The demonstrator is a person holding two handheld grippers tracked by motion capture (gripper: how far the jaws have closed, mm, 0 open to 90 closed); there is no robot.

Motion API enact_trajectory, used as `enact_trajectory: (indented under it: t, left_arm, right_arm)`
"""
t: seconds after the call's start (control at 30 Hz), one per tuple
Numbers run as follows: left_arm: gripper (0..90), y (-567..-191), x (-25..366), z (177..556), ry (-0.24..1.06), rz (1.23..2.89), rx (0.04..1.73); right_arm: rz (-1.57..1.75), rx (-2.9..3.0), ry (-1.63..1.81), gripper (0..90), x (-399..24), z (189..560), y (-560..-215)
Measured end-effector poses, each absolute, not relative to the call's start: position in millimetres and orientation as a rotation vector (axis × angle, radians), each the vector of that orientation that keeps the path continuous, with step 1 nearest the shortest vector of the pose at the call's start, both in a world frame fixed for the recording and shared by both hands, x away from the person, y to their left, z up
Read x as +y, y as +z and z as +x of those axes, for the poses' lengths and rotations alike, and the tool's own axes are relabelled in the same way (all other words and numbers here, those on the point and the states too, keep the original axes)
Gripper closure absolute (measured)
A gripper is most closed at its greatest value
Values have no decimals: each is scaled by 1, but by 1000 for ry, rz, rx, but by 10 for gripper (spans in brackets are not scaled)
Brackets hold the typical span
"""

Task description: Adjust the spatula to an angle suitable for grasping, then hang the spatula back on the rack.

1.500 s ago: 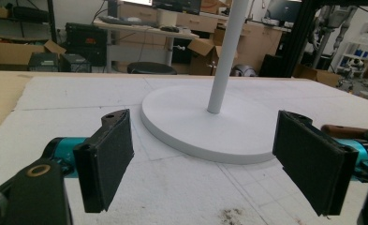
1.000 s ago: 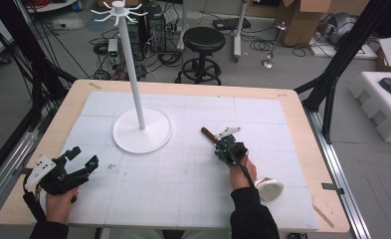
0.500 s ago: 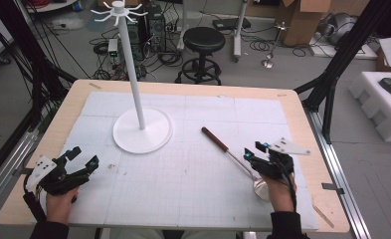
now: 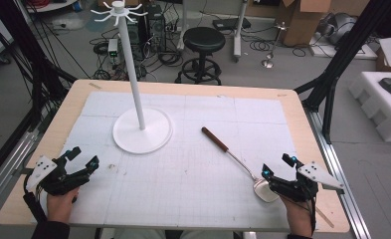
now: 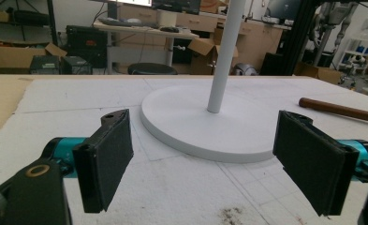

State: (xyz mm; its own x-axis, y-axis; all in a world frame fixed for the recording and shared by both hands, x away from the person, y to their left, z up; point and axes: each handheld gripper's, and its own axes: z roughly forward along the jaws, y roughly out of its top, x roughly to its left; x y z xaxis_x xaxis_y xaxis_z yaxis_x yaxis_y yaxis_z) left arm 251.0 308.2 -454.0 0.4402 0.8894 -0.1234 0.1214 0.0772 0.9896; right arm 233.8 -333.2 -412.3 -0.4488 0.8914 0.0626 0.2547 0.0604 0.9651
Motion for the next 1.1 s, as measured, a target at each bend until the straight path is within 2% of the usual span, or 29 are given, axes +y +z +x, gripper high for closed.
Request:
enact_trajectory:
  t: [0.43,0.67,1.1]
  left_arm:
    - [203,-454,308,252,740,1390,984]
    - [203,-454,309,252,742,1389,986]
    - [206,-454,308,251,749,1397,975]
  right_arm:
    - [1151,1783,1430,177,-335,234,-415]
    - [1122,1855,1412,178,-323,241,-412]
    - [1081,2127,1253,178,-292,289,-396]
